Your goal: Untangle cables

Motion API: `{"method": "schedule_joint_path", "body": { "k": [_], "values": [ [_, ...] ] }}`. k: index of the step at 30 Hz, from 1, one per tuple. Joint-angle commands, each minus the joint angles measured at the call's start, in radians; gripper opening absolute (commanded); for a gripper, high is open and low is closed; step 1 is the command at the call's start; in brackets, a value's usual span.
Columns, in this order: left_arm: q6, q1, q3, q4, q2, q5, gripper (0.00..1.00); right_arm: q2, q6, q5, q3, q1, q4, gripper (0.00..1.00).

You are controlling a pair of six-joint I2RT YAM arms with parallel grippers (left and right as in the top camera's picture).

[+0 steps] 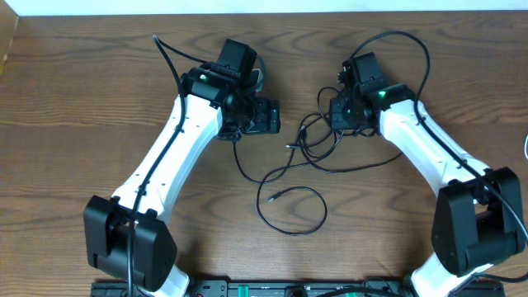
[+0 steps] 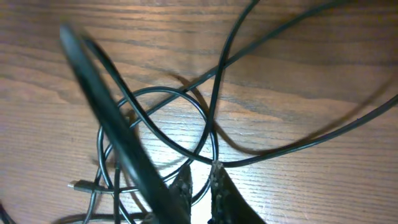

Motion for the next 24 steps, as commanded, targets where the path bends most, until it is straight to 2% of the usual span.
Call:
{"method": "schedule_joint_path", "body": {
  "k": [1, 3, 4, 10, 13, 18, 24],
  "values": [
    [0.021, 0.000, -0.005, -0.002, -0.006, -0.010, 0.87, 0.000, -0.013, 0.010, -0.003, -0.003, -0.013, 0.09],
    [0.021, 0.000, -0.005, -0.002, -0.006, -0.010, 0.87, 0.026, -0.012, 0.039, -0.003, -0.002, -0.002, 0.24],
    [0.021, 0.000, -0.005, -0.002, -0.006, -0.010, 0.87, 0.040, -0.013, 0.039, -0.003, -0.002, 0.007, 0.25],
    [0.021, 0.000, -0.005, -0.002, -0.006, -0.010, 0.87, 0.136, -0.002, 0.068, -0.003, -0.003, 0.130, 0.27],
    [0.021, 0.000, -0.005, -0.002, -0.006, -0.010, 0.87, 0.166, 0.094, 0.139, -0.004, -0.004, 0.140, 0.27],
    [0.021, 0.000, -0.005, -0.002, -0.006, -0.010, 0.87, 0.201, 0.244, 0.135, -0.004, -0.005, 0.206, 0.26],
    [0.021, 0.000, -0.005, -0.002, -0.006, -0.010, 0.87, 0.248, 0.272, 0.106, -0.005, 0.005, 0.236, 0.27]
  ]
}}
